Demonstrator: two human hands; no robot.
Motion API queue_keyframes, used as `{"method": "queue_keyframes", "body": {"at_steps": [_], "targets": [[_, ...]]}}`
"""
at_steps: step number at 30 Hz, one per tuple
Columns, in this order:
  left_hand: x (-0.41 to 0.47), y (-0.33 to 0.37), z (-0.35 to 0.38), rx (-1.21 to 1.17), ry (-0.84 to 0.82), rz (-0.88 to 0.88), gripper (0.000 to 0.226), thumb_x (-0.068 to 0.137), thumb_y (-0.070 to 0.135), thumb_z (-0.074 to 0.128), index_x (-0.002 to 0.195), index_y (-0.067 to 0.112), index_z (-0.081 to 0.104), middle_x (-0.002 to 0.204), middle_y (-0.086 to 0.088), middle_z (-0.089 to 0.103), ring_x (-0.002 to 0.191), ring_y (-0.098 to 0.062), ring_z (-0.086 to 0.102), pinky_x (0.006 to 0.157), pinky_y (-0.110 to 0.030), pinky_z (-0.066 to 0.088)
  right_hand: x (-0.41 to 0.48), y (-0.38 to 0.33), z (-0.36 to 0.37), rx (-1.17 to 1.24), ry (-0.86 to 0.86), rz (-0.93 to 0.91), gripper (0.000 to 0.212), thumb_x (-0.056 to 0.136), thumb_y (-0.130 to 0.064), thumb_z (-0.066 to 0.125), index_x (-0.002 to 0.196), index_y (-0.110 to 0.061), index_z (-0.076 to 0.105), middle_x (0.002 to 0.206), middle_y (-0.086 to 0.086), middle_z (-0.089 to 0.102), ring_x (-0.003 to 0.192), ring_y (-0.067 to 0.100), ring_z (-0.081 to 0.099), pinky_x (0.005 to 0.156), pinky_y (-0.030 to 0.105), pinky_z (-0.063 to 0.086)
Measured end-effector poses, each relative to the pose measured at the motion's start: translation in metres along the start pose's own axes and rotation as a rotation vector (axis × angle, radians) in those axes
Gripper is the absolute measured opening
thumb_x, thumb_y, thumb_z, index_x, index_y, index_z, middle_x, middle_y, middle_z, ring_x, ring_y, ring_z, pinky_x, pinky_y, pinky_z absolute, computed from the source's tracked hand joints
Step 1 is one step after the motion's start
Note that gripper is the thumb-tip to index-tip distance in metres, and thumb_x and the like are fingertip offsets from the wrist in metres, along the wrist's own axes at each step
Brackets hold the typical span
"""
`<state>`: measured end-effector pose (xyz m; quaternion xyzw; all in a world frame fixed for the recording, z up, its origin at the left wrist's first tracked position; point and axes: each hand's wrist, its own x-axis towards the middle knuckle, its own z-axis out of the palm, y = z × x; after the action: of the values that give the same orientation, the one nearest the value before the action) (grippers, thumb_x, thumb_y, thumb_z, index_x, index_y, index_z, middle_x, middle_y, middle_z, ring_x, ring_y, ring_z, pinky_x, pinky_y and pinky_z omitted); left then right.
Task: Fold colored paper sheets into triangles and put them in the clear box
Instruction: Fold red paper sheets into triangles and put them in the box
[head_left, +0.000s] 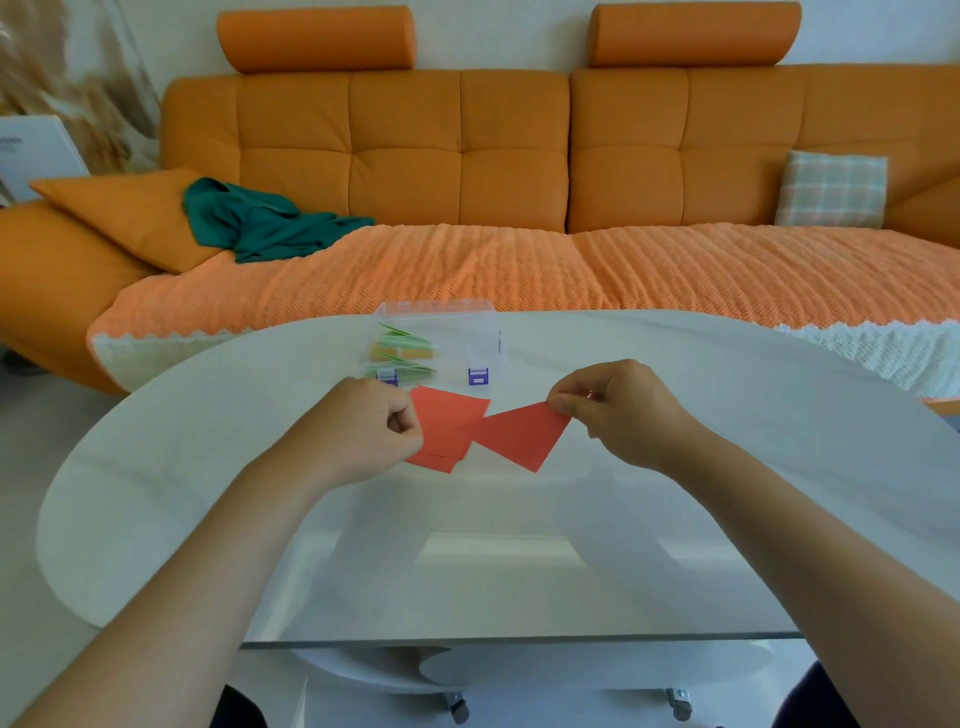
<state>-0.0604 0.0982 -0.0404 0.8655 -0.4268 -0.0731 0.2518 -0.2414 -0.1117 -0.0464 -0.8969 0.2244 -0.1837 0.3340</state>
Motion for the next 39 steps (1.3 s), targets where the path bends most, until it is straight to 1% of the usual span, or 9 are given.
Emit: {"method": "queue_keyframes", "body": {"at_steps": [4,7,11,14,19,23,25,29,39], "targets": [[-0.004,0.012,0.011,-0.199,0.063,0.061,0.013,0.087,0.019,0.067,0.077,0.023,0.075,0.081,0.012,0.073,0.08,-0.004,0.066,0.076,-0.022,0.051,-0.002,-0.005,0.0,0.065,-0.131,-0.032,0.017,0.094,-0.021,0.068,0.084,-0.033,0.074,0.074,-0.017,0.069,0.053,0.002,0.052,0.055,0.014,0.045],[-0.008,0.031,0.025,-0.366,-0.068,0.077,0.01,0.092,0.025,0.068,0.095,0.029,0.077,0.089,0.013,0.074,0.083,0.0,0.066,0.072,-0.009,0.048,-0.004,-0.011,0.006,0.112,-0.215,-0.079,0.014,0.093,-0.017,0.069,0.09,-0.029,0.075,0.07,-0.019,0.068,0.053,0.003,0.052,0.057,0.014,0.045],[-0.008,0.042,0.04,-0.488,-0.194,0.019,0.01,0.091,0.018,0.071,0.091,0.028,0.075,0.084,0.016,0.074,0.074,0.01,0.066,0.067,-0.005,0.045,-0.004,-0.011,0.011,0.178,-0.17,-0.085,0.024,0.091,-0.018,0.072,0.11,-0.03,0.067,0.078,-0.008,0.07,0.058,0.005,0.056,0.062,0.016,0.048],[-0.005,0.041,0.044,-0.575,-0.128,-0.105,0.009,0.09,0.019,0.071,0.083,0.024,0.075,0.077,0.01,0.074,0.067,-0.001,0.066,0.065,-0.014,0.048,-0.005,-0.007,0.014,0.107,-0.006,-0.126,0.04,0.09,-0.022,0.073,0.122,-0.038,0.056,0.102,-0.016,0.066,0.08,0.004,0.061,0.07,0.012,0.046],[-0.004,0.043,0.043,-0.866,-0.16,-0.253,0.013,0.1,0.015,0.056,0.096,0.016,0.068,0.091,-0.016,0.076,0.075,-0.022,0.074,0.063,-0.023,0.056,-0.013,-0.005,0.01,-0.037,-0.025,-0.313,0.053,0.075,0.01,0.051,0.102,-0.035,0.061,0.12,-0.014,0.054,0.104,0.004,0.055,0.081,0.009,0.04],[-0.005,0.044,0.046,-1.007,-0.218,-0.297,0.019,0.104,0.019,0.051,0.113,0.01,0.065,0.1,-0.011,0.077,0.09,-0.027,0.075,0.078,-0.032,0.059,-0.012,0.002,0.019,-0.199,-0.105,-0.41,0.035,0.078,-0.013,0.076,0.103,-0.035,0.065,0.129,-0.007,0.052,0.125,0.011,0.051,0.097,0.027,0.046],[-0.003,0.044,0.048,-1.043,-0.23,-0.315,0.023,0.104,0.02,0.051,0.119,0.008,0.063,0.103,-0.012,0.076,0.093,-0.028,0.075,0.083,-0.035,0.058,-0.012,0.001,0.022,-0.142,-0.038,-0.385,0.025,0.076,-0.031,0.085,0.094,-0.034,0.069,0.124,-0.008,0.057,0.119,0.004,0.054,0.093,0.021,0.045],[-0.003,0.045,0.046,-1.106,-0.314,-0.294,0.024,0.103,0.019,0.053,0.122,0.008,0.063,0.109,-0.008,0.076,0.1,-0.027,0.073,0.093,-0.039,0.054,-0.011,-0.005,0.023,0.021,0.041,-0.306,0.008,0.083,-0.028,0.08,0.089,-0.026,0.074,0.107,-0.013,0.067,0.095,0.0,0.061,0.076,0.005,0.038],[-0.005,0.046,0.039,-0.986,-0.247,-0.107,0.021,0.093,0.008,0.065,0.112,0.017,0.069,0.106,-0.007,0.076,0.098,-0.023,0.074,0.088,-0.036,0.059,-0.011,-0.014,0.018,0.288,-0.009,0.072,0.008,0.086,-0.029,0.076,0.079,-0.025,0.076,0.075,0.0,0.073,0.067,0.008,0.062,0.062,0.02,0.048]]}}
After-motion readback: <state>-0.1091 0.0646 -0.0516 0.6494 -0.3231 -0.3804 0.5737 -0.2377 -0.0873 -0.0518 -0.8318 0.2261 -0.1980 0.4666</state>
